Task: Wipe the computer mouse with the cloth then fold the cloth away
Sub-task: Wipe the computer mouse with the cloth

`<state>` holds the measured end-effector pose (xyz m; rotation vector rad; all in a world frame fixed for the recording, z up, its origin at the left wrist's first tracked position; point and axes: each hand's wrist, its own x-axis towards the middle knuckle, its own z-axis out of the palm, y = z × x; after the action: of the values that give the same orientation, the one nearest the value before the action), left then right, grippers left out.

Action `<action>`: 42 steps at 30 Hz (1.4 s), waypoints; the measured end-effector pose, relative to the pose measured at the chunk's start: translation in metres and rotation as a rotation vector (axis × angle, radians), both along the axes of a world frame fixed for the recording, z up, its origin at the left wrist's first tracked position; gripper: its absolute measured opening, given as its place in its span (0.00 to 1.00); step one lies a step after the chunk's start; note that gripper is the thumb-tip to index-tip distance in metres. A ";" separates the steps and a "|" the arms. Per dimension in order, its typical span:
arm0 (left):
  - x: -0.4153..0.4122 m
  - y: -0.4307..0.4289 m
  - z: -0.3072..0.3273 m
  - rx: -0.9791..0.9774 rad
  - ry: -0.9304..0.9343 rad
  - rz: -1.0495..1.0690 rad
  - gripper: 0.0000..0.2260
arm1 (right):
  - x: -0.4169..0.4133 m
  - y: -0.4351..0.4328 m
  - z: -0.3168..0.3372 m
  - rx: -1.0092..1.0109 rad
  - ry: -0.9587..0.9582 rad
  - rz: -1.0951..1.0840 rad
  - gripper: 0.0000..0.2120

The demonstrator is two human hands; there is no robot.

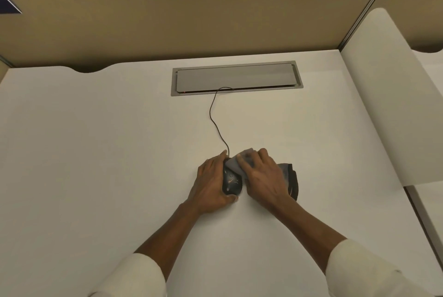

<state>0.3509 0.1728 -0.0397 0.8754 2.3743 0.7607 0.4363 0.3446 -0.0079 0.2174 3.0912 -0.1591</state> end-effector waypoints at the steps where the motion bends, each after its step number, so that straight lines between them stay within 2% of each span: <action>1: 0.001 -0.001 -0.001 0.006 -0.002 0.008 0.56 | 0.004 -0.003 -0.002 -0.010 -0.002 0.009 0.30; 6: 0.003 -0.002 -0.003 0.022 -0.013 0.024 0.56 | 0.041 -0.010 -0.012 -0.058 0.026 0.042 0.33; 12: 0.004 -0.003 0.000 0.036 -0.029 0.059 0.53 | 0.067 -0.015 -0.022 0.010 -0.018 0.065 0.34; 17: 0.006 -0.003 0.002 0.046 -0.041 0.079 0.51 | 0.032 -0.017 -0.017 0.043 -0.058 0.000 0.34; 23: 0.006 -0.001 0.005 0.063 -0.048 0.105 0.47 | -0.017 -0.009 -0.013 0.012 -0.105 -0.028 0.25; 27: 0.006 -0.003 0.003 0.056 -0.060 0.106 0.49 | -0.009 -0.013 -0.010 -0.014 -0.122 -0.012 0.30; 32: 0.005 -0.005 -0.001 0.040 -0.079 0.092 0.53 | 0.040 -0.023 -0.019 0.000 -0.152 0.039 0.36; 37: 0.007 -0.006 -0.006 0.053 -0.055 0.090 0.53 | 0.067 -0.035 -0.022 0.057 -0.211 0.032 0.36; 42: 0.005 -0.005 -0.004 0.056 -0.057 0.091 0.53 | 0.038 -0.029 -0.023 0.067 -0.225 0.000 0.34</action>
<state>0.3557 0.1675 -0.0440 0.7617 2.3659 0.8803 0.4741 0.3160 -0.0313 0.2206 2.8748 -0.0284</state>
